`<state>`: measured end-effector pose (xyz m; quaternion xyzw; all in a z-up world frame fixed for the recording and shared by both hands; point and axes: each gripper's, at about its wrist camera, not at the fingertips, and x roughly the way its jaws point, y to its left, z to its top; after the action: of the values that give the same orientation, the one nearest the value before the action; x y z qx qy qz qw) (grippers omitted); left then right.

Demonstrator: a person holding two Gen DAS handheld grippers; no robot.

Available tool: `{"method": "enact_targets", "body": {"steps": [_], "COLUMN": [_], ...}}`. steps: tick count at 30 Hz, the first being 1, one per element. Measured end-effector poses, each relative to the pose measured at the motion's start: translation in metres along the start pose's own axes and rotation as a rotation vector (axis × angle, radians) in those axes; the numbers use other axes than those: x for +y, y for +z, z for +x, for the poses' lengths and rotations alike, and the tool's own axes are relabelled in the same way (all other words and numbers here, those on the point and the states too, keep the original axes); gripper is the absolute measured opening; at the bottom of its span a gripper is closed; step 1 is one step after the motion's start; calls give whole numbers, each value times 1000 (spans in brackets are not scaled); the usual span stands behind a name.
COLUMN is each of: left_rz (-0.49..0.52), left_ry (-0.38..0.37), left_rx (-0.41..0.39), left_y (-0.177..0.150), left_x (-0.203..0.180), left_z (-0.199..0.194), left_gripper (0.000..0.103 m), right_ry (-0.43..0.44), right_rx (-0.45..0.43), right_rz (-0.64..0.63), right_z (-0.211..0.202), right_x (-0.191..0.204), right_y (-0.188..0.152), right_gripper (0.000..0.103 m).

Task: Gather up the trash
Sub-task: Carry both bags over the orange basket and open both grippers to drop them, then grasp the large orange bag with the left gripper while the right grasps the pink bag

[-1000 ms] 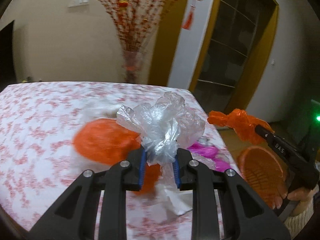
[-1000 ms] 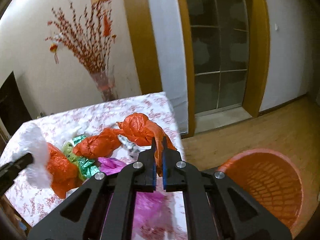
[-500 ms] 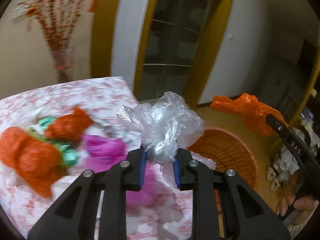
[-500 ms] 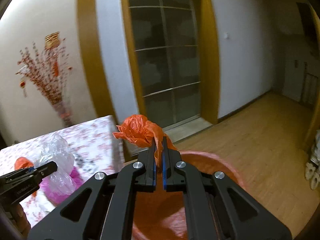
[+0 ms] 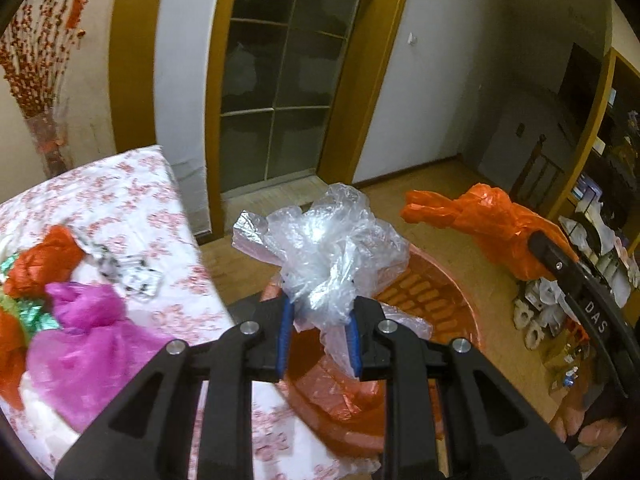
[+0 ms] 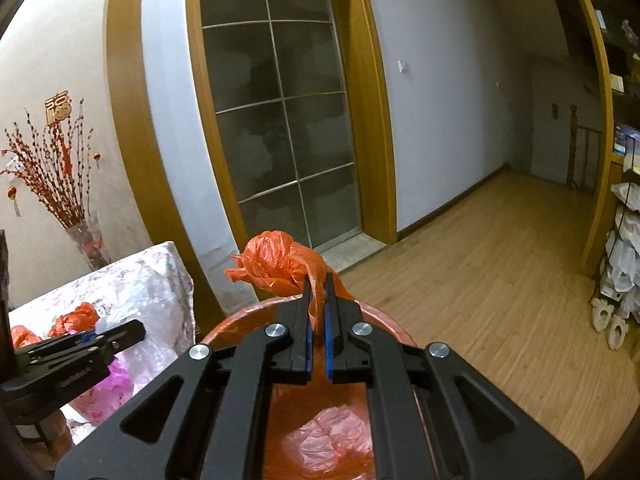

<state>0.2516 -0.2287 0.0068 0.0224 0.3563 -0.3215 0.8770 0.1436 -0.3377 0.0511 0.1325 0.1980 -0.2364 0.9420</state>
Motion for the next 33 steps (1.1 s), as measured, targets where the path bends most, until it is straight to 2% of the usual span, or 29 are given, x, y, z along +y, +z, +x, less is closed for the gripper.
{"method": "enact_targets", "body": {"steps": [9, 17, 20, 21, 22, 23, 24, 26, 27, 33], "left_rz": [23, 31, 33, 33, 32, 30, 28, 23, 20, 18], "left_ry": [-23, -37, -31, -30, -28, -22, -20, -11, -8, 25], "left_rx": [59, 106, 117, 120, 124, 129, 132, 137, 138, 114], "left_y": [-4, -13, -17, -18, -19, -20, -21, -23, -24, -26], "left_x": [-15, -15, -16, -15, -15, -14, -12, -8, -7, 2], "left_z": [38, 55, 59, 61, 62, 64, 64, 64, 63, 47], "left_gripper": [24, 24, 26, 29, 33, 35, 39, 42, 45, 53], "right_ry": [6, 15, 36, 42, 43, 44, 45, 48, 46, 12], "right_rx": [31, 76, 97, 101, 107, 113, 116, 109, 106, 94], "right_rz": [35, 65, 75, 78, 80, 80, 82, 94, 95, 84], "right_z": [9, 20, 24, 25, 26, 27, 28, 25, 25, 20], "right_x": [-18, -26, -28, -29, -29, -29, -29, -31, -32, -31], "right_y": [-8, -17, -19, -20, -21, -22, -22, -24, -23, -22], "right_gripper": [3, 3, 4, 5, 7, 16, 31, 49, 52, 56]}}
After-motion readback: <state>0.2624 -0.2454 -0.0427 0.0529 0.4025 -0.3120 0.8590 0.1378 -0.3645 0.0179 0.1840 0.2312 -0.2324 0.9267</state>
